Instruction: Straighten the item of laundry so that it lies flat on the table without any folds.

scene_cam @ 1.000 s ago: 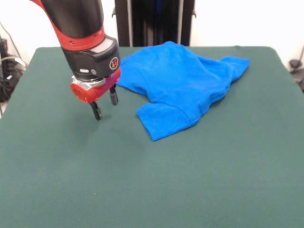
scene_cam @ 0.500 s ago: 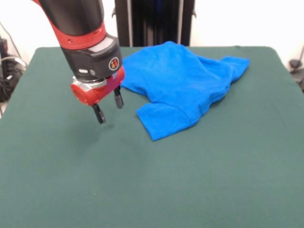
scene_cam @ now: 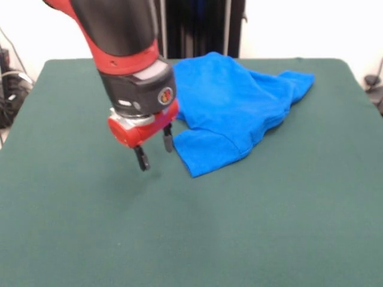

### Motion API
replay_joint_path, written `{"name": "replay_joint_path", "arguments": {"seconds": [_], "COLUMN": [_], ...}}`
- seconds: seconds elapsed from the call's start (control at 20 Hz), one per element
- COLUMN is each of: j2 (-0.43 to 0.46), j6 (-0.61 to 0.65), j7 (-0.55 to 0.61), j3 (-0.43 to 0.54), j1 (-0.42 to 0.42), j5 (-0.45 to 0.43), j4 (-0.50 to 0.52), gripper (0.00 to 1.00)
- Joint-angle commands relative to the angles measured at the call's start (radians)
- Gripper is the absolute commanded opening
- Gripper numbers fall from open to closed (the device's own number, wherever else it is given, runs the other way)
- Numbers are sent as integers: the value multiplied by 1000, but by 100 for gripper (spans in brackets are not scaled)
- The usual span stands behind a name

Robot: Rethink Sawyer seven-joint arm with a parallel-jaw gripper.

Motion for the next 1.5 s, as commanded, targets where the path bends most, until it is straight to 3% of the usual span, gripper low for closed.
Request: {"name": "replay_joint_path", "arguments": {"seconds": [0.05, 0.35, 0.75, 1.0, 1.2, 1.5], "j2": [61, 54, -15, 14, 22, 22], "j6": [56, 32, 112, -1, -62, -45], "j7": [396, 377, 161, 15, 6, 103], "j3": [31, 57, 119, 185, 244, 216], "j1": [82, 85, 18, -43, -69, -21], "j5": [88, 116, 70, 49, 68, 40], "j4": [-36, -11, 112, 173, 204, 188], "gripper": [100, 100, 100, 100, 100, 100]}}
